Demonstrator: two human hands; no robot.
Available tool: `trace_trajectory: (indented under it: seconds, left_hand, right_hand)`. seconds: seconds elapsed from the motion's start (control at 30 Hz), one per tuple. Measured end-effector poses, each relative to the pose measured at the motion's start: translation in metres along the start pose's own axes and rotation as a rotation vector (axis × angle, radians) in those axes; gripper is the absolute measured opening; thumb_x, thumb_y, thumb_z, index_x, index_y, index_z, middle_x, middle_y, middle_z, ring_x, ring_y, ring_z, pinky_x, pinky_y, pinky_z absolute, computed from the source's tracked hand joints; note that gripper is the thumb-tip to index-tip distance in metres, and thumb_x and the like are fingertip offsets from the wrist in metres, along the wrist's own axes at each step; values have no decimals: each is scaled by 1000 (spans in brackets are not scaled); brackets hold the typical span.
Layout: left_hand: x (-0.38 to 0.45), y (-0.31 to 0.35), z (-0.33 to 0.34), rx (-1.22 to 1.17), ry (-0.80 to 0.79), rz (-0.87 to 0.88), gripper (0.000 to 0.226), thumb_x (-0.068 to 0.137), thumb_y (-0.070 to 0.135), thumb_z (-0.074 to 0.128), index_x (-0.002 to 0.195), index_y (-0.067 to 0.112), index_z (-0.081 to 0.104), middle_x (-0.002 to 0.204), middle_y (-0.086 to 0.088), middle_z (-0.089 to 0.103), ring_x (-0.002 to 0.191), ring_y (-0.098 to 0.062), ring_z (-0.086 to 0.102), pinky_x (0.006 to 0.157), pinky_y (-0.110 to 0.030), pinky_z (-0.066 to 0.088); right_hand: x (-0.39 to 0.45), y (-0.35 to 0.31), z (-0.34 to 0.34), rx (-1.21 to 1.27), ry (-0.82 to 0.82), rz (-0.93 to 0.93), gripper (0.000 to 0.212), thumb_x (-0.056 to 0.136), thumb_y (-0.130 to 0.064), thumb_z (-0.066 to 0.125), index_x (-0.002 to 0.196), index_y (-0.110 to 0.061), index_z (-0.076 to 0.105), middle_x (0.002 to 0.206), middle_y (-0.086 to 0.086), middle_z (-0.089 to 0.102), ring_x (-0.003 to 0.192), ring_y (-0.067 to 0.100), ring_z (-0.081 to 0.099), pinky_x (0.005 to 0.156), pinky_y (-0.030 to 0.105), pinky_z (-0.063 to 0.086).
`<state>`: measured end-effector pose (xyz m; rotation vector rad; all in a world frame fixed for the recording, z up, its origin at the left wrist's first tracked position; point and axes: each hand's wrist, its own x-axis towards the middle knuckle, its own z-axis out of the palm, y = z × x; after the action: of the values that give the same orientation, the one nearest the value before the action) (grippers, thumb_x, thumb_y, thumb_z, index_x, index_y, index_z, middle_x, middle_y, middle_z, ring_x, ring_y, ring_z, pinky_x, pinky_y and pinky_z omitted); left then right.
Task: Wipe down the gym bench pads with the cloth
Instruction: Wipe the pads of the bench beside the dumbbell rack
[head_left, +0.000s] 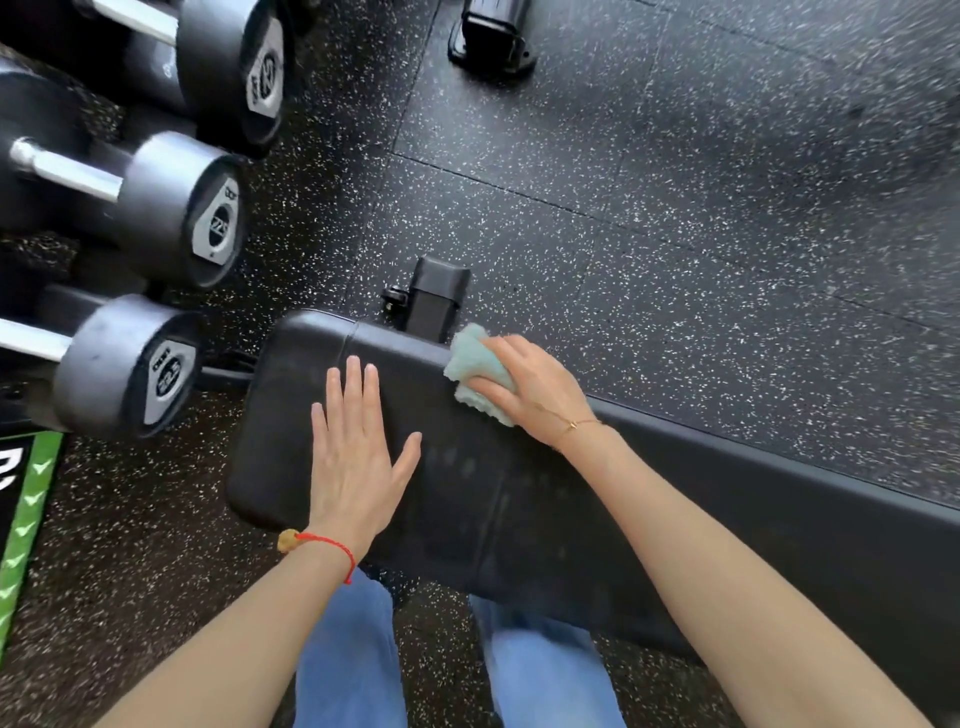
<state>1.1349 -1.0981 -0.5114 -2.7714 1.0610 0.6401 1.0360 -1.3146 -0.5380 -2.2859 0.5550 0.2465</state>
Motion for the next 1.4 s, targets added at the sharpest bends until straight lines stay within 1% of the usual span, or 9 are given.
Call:
trace_trajectory:
  seconds: [0.27, 0.37, 0.53, 0.67, 0.87, 1.03, 1.13, 1.23, 1.4]
  left_hand:
    - [-11, 23, 3, -26, 13, 13, 80, 92, 51, 27, 155, 7, 6, 163, -13, 2, 151, -28, -2, 118, -55, 20]
    - [-17, 38, 7, -50, 13, -9, 79, 94, 50, 30, 155, 6, 4, 164, -13, 0, 151, -29, -2, 119, -54, 19]
    - [-26, 61, 15, -51, 17, -35, 79, 96, 49, 33, 154, 2, 7, 163, -16, 3, 150, -32, 3, 118, -54, 20]
    - [-27, 68, 17, -60, 28, -52, 78, 98, 47, 36, 154, 0, 7, 162, -18, 4, 150, -34, 5, 117, -55, 21]
    - [-29, 58, 17, -47, 15, -3, 83, 96, 54, 32, 154, 2, 5, 163, -16, 1, 150, -33, 3, 118, -53, 21]
    - [-34, 62, 13, -55, 10, 37, 85, 95, 52, 42, 155, 7, 3, 163, -14, 1, 151, -30, 2, 119, -52, 19]
    - [-44, 79, 16, 1, 13, 187, 79, 96, 50, 38, 156, 9, 6, 164, -12, 5, 151, -30, 6, 118, -52, 22]
    - [-55, 104, 25, 41, -21, 271, 78, 94, 52, 26, 155, 8, 9, 164, -12, 6, 151, -29, 7, 117, -52, 24]
    - [-65, 147, 30, 39, 23, 181, 81, 92, 52, 26, 154, 4, 9, 163, -15, 5, 151, -30, 5, 118, -53, 20]
  right_hand:
    - [-126, 110, -66, -88, -8, 236, 65, 87, -69, 39, 128, -21, 54, 121, -6, 57, 106, 18, 55, 90, 36, 44]
    - [-100, 90, -52, -151, -9, 167, 70, 86, -71, 39, 131, -20, 53, 125, -2, 59, 110, 23, 57, 92, 38, 44]
    - [-24, 23, -11, -171, -9, 45, 58, 89, -60, 53, 131, -20, 52, 128, 4, 59, 112, 29, 56, 95, 43, 39]
    - [-57, 50, -24, -132, 9, 68, 61, 88, -65, 43, 132, -23, 52, 121, 2, 61, 104, 28, 58, 89, 44, 43]
    - [-130, 108, -51, -118, 99, 193, 61, 88, -65, 42, 132, -23, 53, 125, -4, 61, 111, 23, 57, 94, 43, 43]
    - [-95, 61, -24, -52, 164, 145, 67, 89, -55, 57, 140, -13, 43, 127, 7, 58, 118, 27, 50, 102, 37, 32]
    - [-77, 34, -12, -19, 184, 111, 60, 91, -49, 59, 135, -12, 46, 129, 7, 58, 120, 27, 48, 105, 39, 29]
    - [-85, 46, -20, -13, 172, 99, 51, 95, -49, 52, 132, -14, 50, 131, 4, 57, 122, 25, 49, 104, 40, 32]
    - [-111, 94, -39, -44, 112, 120, 46, 94, -51, 52, 130, -22, 52, 129, -1, 56, 117, 24, 49, 97, 44, 38]
